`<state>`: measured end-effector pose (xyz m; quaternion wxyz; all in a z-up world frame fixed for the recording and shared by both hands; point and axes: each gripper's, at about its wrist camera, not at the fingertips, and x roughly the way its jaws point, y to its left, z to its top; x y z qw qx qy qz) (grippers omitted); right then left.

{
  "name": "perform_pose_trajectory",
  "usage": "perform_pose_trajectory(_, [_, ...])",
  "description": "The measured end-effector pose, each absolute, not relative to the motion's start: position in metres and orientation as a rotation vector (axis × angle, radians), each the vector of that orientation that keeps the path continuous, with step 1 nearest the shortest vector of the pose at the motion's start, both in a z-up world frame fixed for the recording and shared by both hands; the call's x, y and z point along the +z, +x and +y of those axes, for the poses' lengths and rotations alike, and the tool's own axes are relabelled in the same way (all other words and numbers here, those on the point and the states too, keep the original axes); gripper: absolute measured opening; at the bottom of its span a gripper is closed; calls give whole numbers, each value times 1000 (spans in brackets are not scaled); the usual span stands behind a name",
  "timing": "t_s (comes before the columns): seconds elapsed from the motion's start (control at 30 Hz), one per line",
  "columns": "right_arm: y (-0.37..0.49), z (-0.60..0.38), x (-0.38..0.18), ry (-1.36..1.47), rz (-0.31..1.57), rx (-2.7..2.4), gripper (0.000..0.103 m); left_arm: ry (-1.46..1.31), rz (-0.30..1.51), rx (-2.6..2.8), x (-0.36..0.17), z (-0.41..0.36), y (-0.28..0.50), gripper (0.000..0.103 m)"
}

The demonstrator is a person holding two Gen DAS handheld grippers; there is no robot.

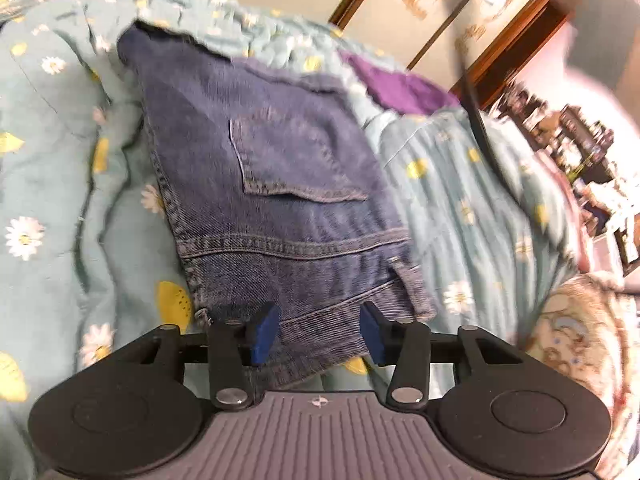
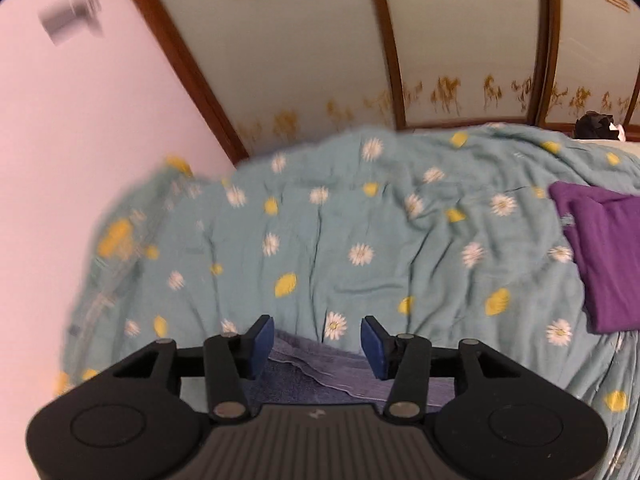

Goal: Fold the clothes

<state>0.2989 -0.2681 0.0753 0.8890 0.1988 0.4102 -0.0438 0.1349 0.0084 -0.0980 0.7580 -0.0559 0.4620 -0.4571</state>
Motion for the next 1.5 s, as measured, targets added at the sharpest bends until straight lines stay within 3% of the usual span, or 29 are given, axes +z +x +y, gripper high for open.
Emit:
perform_pose_trajectory(0.1, [228, -289, 88, 339, 742, -58, 48, -202, 957, -937, -90, 29, 136, 63])
perform_pose_trajectory(0.13, [199, -292, 89, 287, 697, -51, 49, -219, 947, -907, -89, 28, 139, 63])
perform_pose_trajectory(0.23, [131, -297, 80, 183, 600, -67, 69, -272, 916, -741, -87, 31, 152, 63])
perform_pose_trajectory(0.33, [102, -305, 45, 192, 607, -86, 70, -254, 869, -579, -84, 30, 160, 63])
perform_pose_trajectory(0.37, [102, -310, 30, 225, 620, -89, 69, -224, 839, -522, -80, 27, 163, 63])
perform_pose_trajectory(0.47, [111, -326, -9, 324, 674, -99, 50, -181, 762, -450, -60, 26, 173, 63])
perform_pose_trajectory(0.57, [136, -340, -30, 374, 728, -68, 43, -199, 750, -410, -49, 21, 199, 65])
perform_pose_trajectory(0.7, [154, -361, -43, 435, 678, -123, 44, -151, 806, -344, -48, 2, 270, 65])
perform_pose_trajectory(0.9, [195, -386, -95, 586, 768, -77, 44, -129, 920, -312, -68, -17, 363, 64])
perform_pose_trajectory(1.1, [210, -389, -100, 655, 747, -2, 44, -169, 1014, -333, -97, -29, 413, 64])
perform_pose_trajectory(1.27, [222, -414, -121, 909, 742, 39, 42, -232, 1047, -375, -110, -30, 428, 64])
perform_pose_trajectory(1.37, [220, -427, -126, 1033, 726, 68, 42, -299, 1056, -404, -113, -27, 431, 61])
perform_pose_trajectory(1.5, [223, -424, -129, 999, 756, 48, 38, -280, 1049, -418, -109, -22, 430, 38])
